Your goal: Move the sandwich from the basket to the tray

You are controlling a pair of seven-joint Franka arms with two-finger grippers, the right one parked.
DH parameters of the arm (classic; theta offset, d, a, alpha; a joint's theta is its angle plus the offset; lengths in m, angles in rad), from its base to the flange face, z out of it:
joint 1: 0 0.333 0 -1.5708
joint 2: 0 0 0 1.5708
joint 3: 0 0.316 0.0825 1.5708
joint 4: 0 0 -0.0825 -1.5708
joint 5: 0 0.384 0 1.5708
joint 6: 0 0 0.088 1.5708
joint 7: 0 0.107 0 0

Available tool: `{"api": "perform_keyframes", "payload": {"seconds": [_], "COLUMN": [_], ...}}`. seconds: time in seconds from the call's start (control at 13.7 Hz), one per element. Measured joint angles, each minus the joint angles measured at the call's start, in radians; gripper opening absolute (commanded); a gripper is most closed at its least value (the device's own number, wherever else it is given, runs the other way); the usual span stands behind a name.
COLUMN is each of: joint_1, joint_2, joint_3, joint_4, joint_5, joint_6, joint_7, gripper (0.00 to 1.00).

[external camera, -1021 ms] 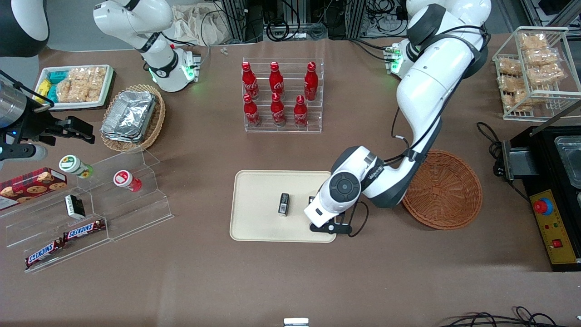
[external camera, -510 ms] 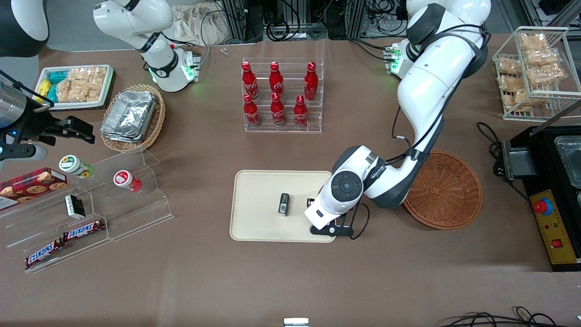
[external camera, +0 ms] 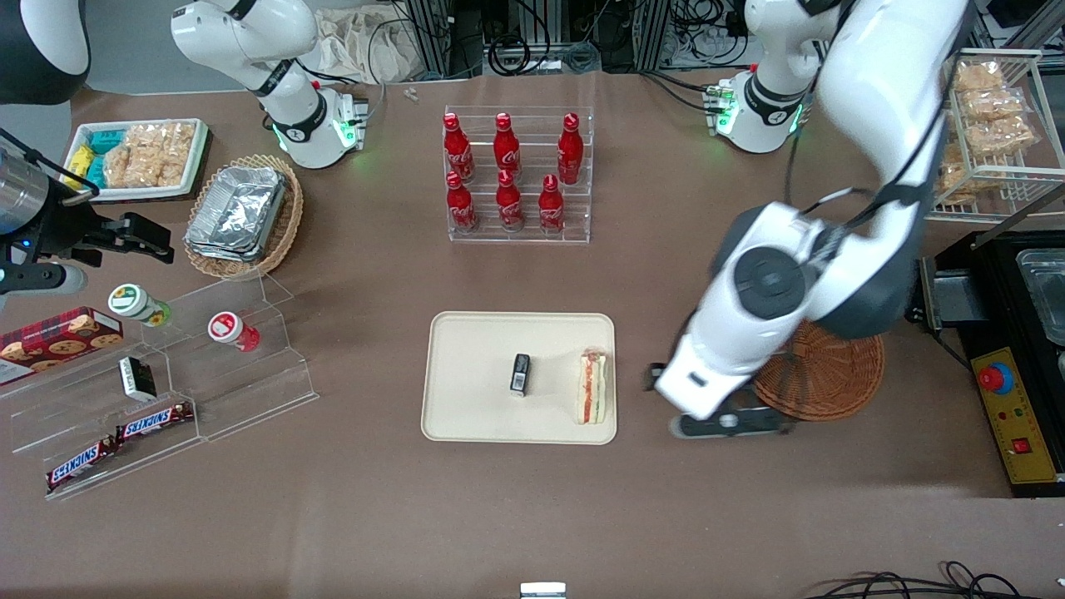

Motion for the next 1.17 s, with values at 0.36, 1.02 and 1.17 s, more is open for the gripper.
{"api": "perform_keyframes", "payload": {"seconds": [0.36, 1.02, 1.17], "joint_1": [0.162, 0.446, 0.446], "joint_2": [-0.294, -0.428, -0.428], "joint_3": [0.000, 0.010, 0.009], "joint_4": [-0.221, -0.282, -0.280], "joint_5": [-0.139, -0.252, -0.252], "joint_6": [-0.058, -0.160, -0.160], "joint_7": [0.021, 0.454, 0.454], "gripper": [1.00, 1.00, 1.00]}}
